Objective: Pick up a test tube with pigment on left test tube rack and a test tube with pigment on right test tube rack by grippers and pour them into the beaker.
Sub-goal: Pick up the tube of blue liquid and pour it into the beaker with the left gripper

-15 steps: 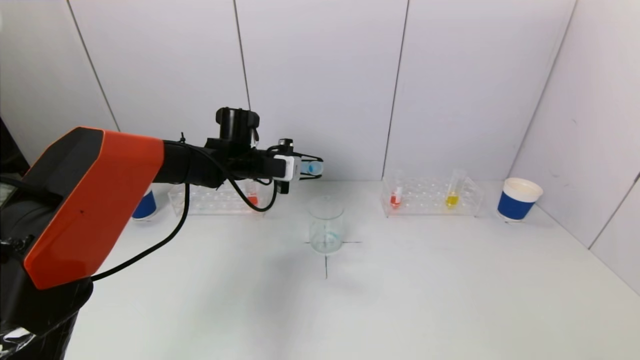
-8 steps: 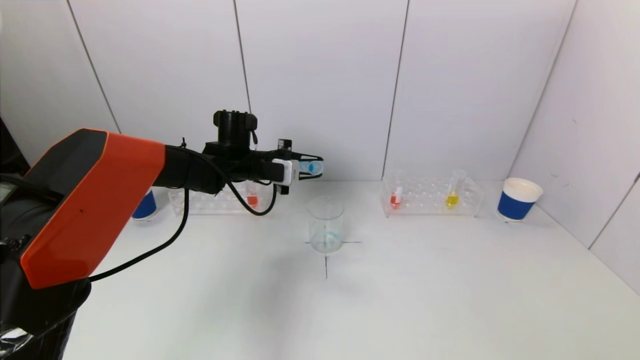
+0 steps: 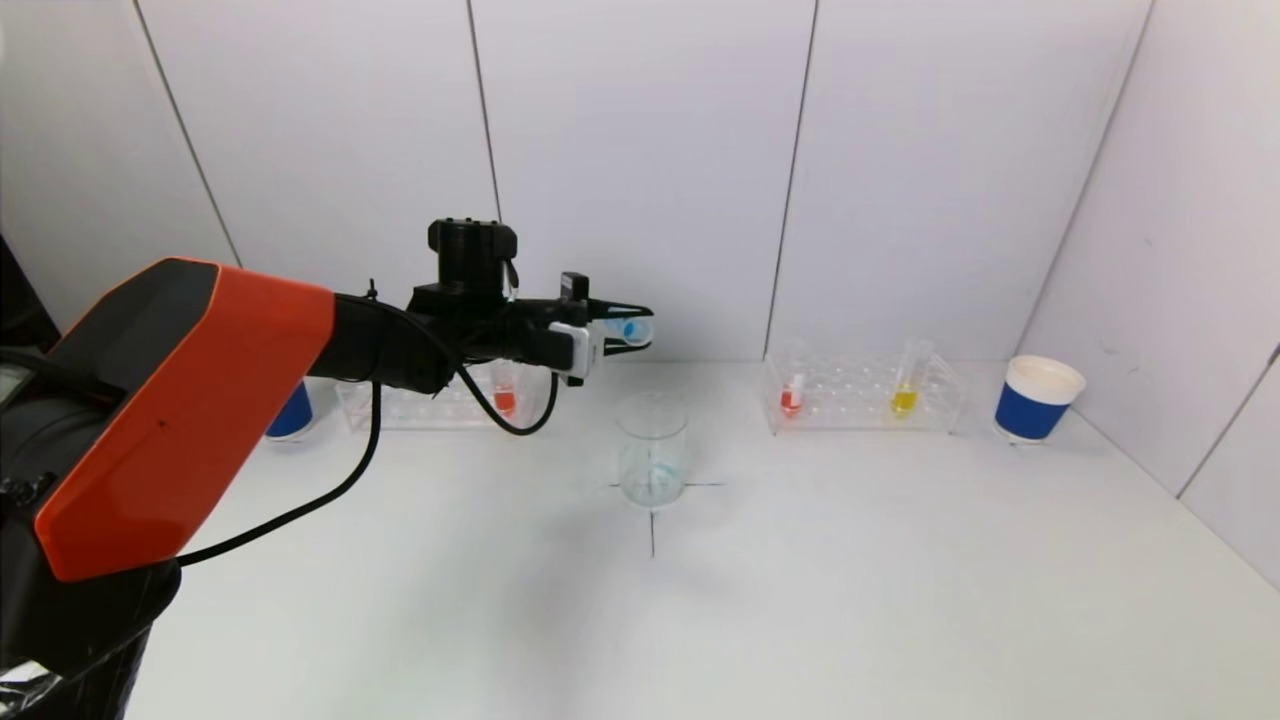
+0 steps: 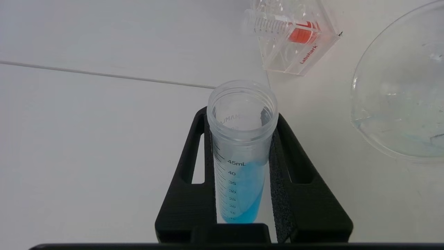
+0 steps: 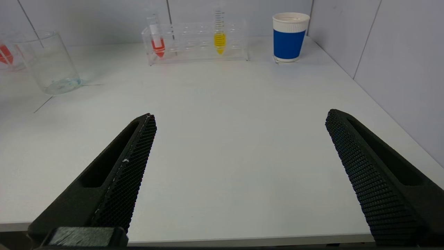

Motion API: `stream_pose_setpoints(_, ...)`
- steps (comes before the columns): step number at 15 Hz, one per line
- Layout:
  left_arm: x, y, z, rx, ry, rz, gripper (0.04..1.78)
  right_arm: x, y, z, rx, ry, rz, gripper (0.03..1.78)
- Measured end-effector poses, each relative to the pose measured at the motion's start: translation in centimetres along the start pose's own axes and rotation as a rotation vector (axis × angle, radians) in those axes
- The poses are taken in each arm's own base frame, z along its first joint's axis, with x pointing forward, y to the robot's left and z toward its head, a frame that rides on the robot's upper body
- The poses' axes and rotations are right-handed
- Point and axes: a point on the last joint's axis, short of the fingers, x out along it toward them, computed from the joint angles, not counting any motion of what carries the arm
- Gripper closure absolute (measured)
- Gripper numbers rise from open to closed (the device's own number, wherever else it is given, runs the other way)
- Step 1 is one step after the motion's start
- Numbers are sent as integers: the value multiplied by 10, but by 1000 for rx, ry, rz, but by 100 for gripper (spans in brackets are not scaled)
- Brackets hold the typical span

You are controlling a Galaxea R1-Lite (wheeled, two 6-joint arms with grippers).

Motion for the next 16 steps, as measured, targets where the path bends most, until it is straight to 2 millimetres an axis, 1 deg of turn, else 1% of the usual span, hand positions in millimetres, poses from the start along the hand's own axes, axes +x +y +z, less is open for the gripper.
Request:
stream_pose_setpoints(3,1,-1,0,48,3,1,137,0,0,0,0,0,0,4)
stream_pose_setpoints(10,11,-5,7,106,6,-11,137,0,0,0,0,0,0,4)
stream_pose_setpoints(16,12,-8,7,196,16,-17,137,0,0,0,0,0,-1,4)
